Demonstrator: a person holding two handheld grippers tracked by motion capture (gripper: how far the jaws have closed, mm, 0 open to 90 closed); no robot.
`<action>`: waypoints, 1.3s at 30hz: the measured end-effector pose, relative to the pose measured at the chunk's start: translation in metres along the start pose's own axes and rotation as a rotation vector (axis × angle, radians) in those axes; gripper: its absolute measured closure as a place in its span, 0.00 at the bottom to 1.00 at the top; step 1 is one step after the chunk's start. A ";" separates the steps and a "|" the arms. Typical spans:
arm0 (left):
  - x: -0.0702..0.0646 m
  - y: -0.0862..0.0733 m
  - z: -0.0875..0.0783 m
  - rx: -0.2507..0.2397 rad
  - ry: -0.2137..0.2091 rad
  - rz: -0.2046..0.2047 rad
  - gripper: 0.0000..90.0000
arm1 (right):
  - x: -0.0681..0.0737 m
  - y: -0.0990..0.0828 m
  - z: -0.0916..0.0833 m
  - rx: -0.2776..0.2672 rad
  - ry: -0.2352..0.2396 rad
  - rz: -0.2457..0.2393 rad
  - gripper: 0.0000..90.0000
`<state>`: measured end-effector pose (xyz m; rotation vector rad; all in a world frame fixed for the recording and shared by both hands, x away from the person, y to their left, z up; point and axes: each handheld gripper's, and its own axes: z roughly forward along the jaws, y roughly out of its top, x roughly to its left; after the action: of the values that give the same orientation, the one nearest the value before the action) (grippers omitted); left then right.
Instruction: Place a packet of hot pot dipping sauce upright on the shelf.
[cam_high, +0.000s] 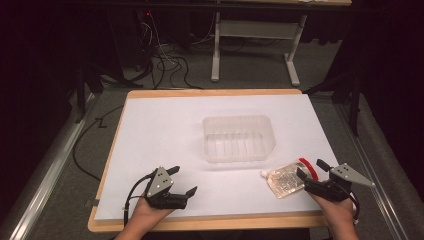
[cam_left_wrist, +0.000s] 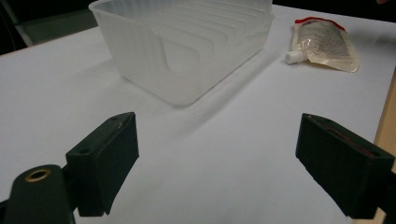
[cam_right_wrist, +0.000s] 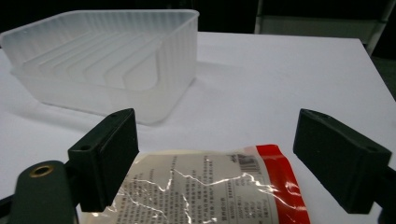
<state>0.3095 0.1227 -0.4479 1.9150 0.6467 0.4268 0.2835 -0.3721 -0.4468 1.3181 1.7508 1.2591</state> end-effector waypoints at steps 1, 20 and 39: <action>0.000 0.000 0.000 0.000 0.000 0.000 0.15 | 0.001 0.001 -0.001 -0.005 0.010 -0.006 0.13; 0.001 -0.001 0.001 0.007 0.003 -0.004 0.13 | 0.015 0.004 -0.001 0.006 0.053 -0.060 0.09; -0.003 0.004 0.008 0.005 -0.029 0.011 0.13 | 0.035 -0.013 0.010 0.201 0.169 -0.117 0.34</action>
<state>0.3127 0.1140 -0.4473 1.9274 0.6189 0.4045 0.2758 -0.3363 -0.4598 1.2260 2.0878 1.1830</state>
